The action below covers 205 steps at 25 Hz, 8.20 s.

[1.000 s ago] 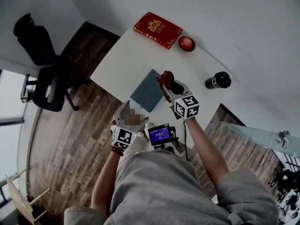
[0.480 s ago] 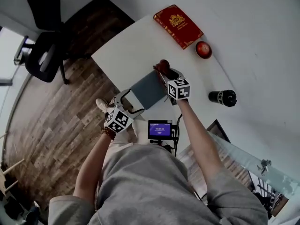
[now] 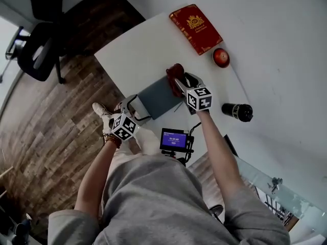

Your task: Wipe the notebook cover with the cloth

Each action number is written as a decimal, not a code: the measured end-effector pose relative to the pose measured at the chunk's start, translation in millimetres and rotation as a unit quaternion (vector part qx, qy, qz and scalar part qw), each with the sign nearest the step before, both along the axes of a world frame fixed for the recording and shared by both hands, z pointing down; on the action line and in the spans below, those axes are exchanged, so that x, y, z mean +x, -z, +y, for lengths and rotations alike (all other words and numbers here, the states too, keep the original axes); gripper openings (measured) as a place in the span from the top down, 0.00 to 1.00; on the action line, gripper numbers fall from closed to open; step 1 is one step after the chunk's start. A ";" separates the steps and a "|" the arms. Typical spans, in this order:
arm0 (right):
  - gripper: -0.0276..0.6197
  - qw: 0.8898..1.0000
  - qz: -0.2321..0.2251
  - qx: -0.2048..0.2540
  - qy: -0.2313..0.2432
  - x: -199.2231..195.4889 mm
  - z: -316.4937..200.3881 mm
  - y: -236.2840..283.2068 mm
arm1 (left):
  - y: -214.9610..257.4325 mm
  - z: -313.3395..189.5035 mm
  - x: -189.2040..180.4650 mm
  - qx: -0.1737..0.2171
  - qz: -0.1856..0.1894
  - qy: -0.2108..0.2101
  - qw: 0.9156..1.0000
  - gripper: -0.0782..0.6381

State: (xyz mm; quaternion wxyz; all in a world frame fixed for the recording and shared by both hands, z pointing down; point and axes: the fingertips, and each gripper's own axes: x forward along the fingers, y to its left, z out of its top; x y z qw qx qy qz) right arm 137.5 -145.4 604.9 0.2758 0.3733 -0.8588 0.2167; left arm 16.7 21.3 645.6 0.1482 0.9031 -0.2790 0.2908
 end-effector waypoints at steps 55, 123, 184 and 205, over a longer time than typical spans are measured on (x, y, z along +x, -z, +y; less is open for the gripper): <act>0.84 0.975 0.065 -0.039 0.207 -127.5 98.9 -40.1 | -21.6 1.6 7.7 0.008 -0.002 0.013 1.000 0.14; 0.84 0.993 0.095 -0.012 0.064 -3.3 36.5 -37.3 | -23.8 1.9 7.6 0.005 -0.005 0.015 1.000 0.13; 0.84 0.946 0.038 -0.071 0.315 -128.0 171.0 -40.6 | -28.2 0.4 8.0 -0.001 -0.014 0.012 1.000 0.13; 0.44 0.957 0.061 -0.009 0.282 -111.2 110.2 -41.3 | -26.6 1.0 9.3 -0.005 -0.016 0.009 1.000 0.13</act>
